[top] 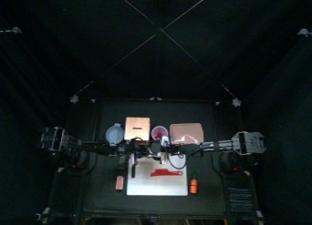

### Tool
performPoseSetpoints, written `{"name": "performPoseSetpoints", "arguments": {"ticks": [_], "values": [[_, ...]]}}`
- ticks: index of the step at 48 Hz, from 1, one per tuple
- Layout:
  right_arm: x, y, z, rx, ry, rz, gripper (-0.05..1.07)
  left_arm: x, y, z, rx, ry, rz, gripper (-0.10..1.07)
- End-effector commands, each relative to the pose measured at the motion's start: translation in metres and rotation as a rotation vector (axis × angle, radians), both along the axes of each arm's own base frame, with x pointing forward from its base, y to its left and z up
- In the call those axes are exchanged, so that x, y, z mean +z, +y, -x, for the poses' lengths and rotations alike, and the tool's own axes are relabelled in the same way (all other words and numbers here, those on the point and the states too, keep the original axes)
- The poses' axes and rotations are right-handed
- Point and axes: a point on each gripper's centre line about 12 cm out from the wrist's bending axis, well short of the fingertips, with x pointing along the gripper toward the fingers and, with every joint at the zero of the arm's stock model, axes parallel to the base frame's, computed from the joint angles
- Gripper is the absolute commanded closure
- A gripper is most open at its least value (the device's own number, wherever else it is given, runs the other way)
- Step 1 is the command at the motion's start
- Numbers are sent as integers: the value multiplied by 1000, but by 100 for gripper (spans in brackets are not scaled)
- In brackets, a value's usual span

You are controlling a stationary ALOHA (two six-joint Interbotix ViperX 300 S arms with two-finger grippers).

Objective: Hand over cookie cutter to left arm

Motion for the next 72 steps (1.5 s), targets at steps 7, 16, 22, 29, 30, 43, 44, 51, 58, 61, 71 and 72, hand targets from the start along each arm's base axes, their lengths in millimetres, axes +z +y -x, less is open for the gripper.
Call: {"name": "performPoseSetpoints", "arguments": {"ticks": [7,16,22,29,30,43,44,51,58,61,71,72], "values": [[32,4,18,12,-79,5,-2,11,3,6,9,-33,-4,46],[39,11,42,31,-115,0,-2,13,10,24,31,-38,-5,46],[40,13,54,37,-137,-9,-2,19,12,41,41,-58,-9,46],[33,14,64,41,-140,-22,-1,24,18,66,67,-82,-11,46],[32,14,65,41,-139,-23,-1,25,19,72,71,-87,-12,46],[20,15,76,34,-110,-38,-2,31,34,125,163,-147,-16,46],[19,15,77,33,-110,-40,-2,32,35,128,167,-153,-19,46],[19,16,81,23,-111,-57,-1,32,40,147,203,-148,-22,46],[19,16,87,11,-115,-79,-1,32,45,157,233,-119,-23,46],[20,17,90,6,-120,-92,-1,31,46,158,237,-104,-19,46],[19,18,104,-3,-142,-116,-1,28,47,159,247,-82,-10,46],[18,17,105,-4,-145,-116,-1,28,47,159,245,-83,-10,46]]}}
